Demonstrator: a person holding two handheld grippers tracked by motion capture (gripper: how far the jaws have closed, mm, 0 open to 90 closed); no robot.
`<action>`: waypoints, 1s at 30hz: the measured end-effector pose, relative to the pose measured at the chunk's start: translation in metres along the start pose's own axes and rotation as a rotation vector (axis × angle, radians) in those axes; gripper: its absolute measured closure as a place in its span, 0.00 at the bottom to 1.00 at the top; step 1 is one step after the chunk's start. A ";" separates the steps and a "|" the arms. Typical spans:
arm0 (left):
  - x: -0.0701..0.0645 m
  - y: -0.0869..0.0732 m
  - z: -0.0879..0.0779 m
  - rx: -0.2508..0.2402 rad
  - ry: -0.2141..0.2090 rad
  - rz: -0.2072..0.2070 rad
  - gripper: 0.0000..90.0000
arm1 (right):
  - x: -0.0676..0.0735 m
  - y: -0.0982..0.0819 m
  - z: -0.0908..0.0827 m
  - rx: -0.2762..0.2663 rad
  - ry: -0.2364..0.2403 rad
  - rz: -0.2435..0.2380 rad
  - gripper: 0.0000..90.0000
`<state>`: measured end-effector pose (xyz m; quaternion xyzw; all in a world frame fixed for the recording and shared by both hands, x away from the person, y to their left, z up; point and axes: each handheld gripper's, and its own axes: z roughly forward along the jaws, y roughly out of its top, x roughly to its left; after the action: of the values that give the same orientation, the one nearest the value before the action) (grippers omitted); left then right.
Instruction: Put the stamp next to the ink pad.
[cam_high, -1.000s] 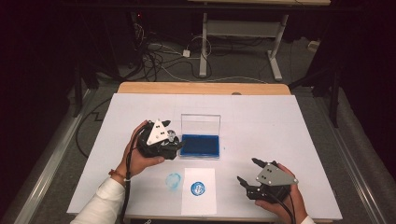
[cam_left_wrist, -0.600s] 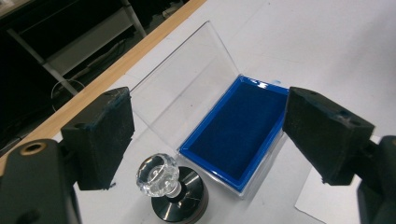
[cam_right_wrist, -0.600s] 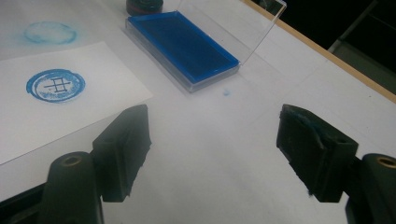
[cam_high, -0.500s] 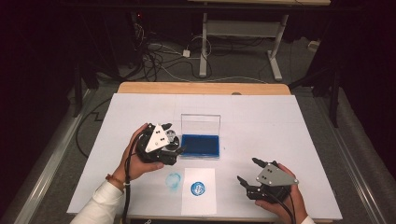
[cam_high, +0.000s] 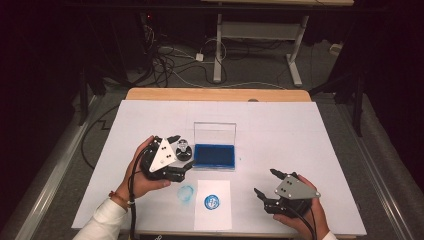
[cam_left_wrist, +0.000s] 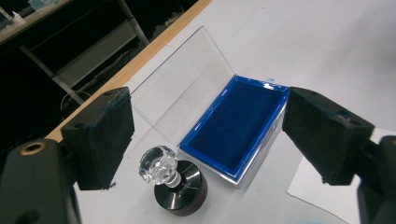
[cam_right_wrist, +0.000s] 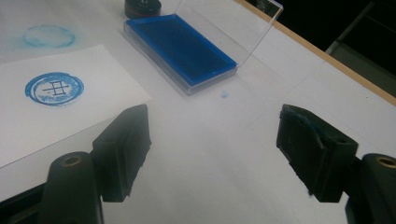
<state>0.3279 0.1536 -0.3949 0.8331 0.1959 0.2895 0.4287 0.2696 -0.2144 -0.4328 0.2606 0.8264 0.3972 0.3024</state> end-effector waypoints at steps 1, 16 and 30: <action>0.000 -0.001 -0.001 -0.003 0.005 0.003 0.18 | 0.000 0.000 0.000 0.000 -0.001 0.000 0.29; -0.007 -0.014 -0.018 -0.030 0.022 0.021 0.18 | 0.000 0.001 -0.001 -0.012 -0.009 0.005 0.29; -0.012 -0.030 -0.030 -0.017 0.047 0.031 0.18 | 0.000 0.001 -0.002 -0.016 -0.016 0.008 0.29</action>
<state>0.2967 0.1813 -0.4098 0.8253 0.1904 0.3173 0.4265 0.2688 -0.2148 -0.4312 0.2646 0.8197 0.4027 0.3098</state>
